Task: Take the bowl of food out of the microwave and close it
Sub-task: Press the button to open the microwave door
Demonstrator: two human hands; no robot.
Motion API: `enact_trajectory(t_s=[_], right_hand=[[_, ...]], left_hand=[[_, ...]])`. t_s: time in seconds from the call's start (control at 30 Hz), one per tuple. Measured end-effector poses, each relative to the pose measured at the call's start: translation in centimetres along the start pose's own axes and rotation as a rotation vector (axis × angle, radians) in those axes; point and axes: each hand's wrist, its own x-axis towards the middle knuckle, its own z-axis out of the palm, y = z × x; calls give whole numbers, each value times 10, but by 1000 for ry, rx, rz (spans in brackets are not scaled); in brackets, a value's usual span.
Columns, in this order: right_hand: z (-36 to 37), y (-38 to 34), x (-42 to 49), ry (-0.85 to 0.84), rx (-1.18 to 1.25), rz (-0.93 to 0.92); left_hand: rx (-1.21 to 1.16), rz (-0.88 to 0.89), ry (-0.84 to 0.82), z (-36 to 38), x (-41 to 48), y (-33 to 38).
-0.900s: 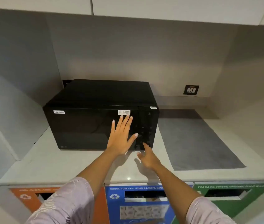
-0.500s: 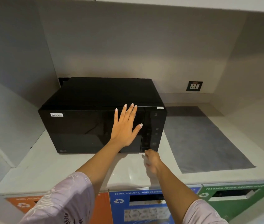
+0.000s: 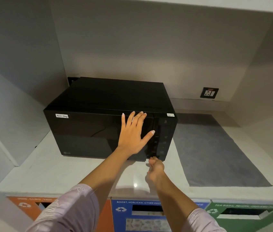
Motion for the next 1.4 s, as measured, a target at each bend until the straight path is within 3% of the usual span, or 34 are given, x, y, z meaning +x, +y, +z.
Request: enact_trajectory(t_s=[0.2,0.33,0.4,0.53,0.6,0.77,0.9,1.07,1.4], right_hand=[[-4,-2,-1,-9,31,-19],[-24,-12,1,-137,-250,116],[-12,-17,-8,-221,-417,182],[49,-7,-41,-452,-552,126],[86,7,-61,-604,-581,78],[157,49,-117,-801,-722,-95],[183,79,-143,-900,-884,-202],[203,104,-149,-948,-920,-325],[244,149,-145,-1058,-1003,-332]], left_hand=[[-152,-5,187,-17,-47,15],[-223,-30,301,-67,-54,14],[-231,-157,242,-95,-52,4],[118,-353,45,-133,-53,-35],[238,-543,-119,-148,-56,-58],[188,-822,-323,-172,-69,-98],[211,-768,-455,-189,-85,-120],[320,-611,-459,-206,-113,-142],[445,-360,-491,-237,-144,-196]])
